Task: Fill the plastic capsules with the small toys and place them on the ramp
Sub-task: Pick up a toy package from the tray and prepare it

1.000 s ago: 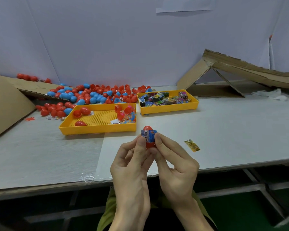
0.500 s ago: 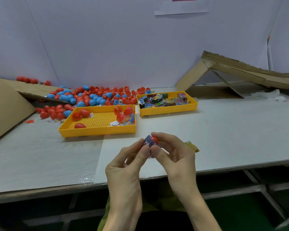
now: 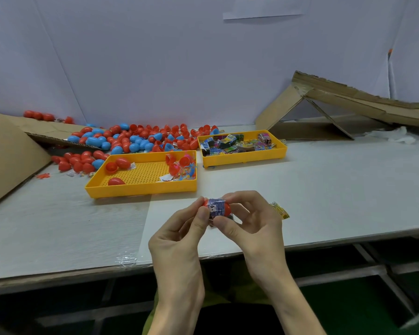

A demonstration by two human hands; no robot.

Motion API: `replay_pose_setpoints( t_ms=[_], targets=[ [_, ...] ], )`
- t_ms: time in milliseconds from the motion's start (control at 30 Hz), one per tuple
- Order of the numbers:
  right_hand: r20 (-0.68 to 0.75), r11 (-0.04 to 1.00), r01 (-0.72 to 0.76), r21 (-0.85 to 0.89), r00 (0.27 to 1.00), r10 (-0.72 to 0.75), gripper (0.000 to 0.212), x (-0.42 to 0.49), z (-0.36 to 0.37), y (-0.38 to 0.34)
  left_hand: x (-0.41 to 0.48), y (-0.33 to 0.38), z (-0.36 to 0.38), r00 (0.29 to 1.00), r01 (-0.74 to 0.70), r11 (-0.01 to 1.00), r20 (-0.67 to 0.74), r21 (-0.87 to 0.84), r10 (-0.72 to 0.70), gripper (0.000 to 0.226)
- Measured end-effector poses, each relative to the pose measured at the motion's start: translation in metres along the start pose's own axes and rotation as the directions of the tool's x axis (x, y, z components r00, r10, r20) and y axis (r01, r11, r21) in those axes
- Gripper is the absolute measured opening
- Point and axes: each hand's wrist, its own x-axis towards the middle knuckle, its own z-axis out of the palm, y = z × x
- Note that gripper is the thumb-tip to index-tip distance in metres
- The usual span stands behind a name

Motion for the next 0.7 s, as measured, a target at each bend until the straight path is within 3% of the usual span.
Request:
replay_pose_setpoints(
  t_ms=[233,500,700],
  targets=[
    [-0.13,0.999,-0.022,0.028,0.991,0.025,0.017,-0.003,0.01,0.001,-0.001,-0.007,0.001,0.971,-0.212,0.968,-0.08,0.137,0.224,0.012],
    [-0.178,0.994,0.015,0.113,0.984,0.006,0.013,-0.004,0.009,0.003,-0.003,-0.013,-0.004,0.908,-0.414,0.844,0.083,0.34,0.411,0.018],
    [-0.126,0.998,-0.02,0.057,0.992,0.028,0.017,-0.003,0.003,0.002,0.007,0.001,-0.012,0.928,-0.372,0.816,0.206,0.443,0.311,0.012]
  ],
)
